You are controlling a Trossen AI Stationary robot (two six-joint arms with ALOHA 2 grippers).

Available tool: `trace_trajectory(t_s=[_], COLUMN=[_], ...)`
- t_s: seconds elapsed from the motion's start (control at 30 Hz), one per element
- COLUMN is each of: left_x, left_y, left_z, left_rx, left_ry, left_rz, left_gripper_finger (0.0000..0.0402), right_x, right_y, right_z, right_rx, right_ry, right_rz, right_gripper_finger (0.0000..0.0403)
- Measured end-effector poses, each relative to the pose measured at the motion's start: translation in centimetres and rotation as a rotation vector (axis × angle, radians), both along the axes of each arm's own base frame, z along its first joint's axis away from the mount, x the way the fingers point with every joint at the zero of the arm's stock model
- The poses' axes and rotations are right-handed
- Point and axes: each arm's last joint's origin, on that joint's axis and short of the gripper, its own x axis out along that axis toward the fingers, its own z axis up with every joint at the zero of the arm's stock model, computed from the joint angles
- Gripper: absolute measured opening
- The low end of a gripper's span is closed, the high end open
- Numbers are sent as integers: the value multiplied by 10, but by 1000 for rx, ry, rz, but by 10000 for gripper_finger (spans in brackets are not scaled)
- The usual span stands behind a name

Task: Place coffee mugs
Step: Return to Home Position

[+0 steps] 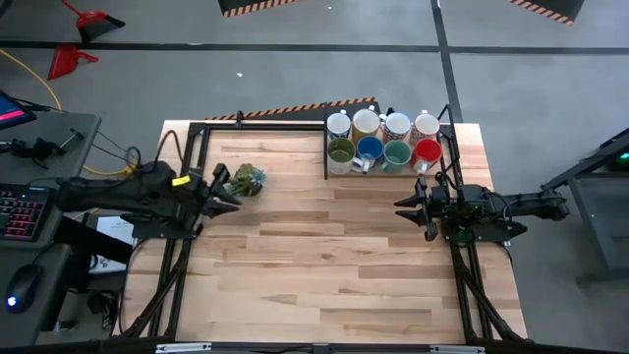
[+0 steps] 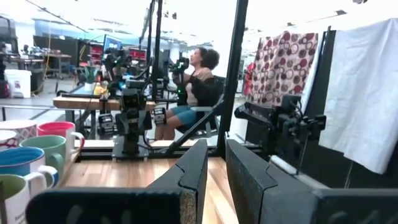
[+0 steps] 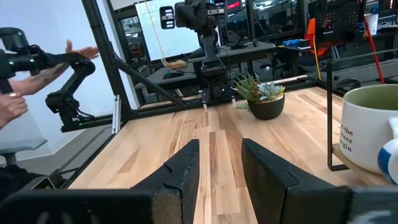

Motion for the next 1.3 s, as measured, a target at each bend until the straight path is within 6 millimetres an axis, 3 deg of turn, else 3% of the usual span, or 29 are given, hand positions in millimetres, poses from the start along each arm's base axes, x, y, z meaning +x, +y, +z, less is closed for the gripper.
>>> trace_trajectory(t_s=[0.1, 0.5, 0.8, 1.0, 1.3], left_x=[-9, -18, -23, -24, -21], left_y=[1, 1, 1, 1, 1], left_z=[-2, -63, -82, -84, -96], left_rx=[-8, -68, -81, -83, -91], left_ry=[-7, -90, -99, -73, 52], left_rz=[3, -11, -21, -21, -7], left_gripper_finger=[51, 51, 51, 51, 51], right_x=[0, 0, 0, 0, 0], right_y=[0, 0, 0, 0, 0], right_z=[0, 0, 0, 0, 0], right_rx=[0, 0, 0, 0, 0], right_ry=[0, 0, 0, 0, 0], right_rz=[0, 0, 0, 0, 0], right_gripper_finger=[108, 108, 108, 108, 108])
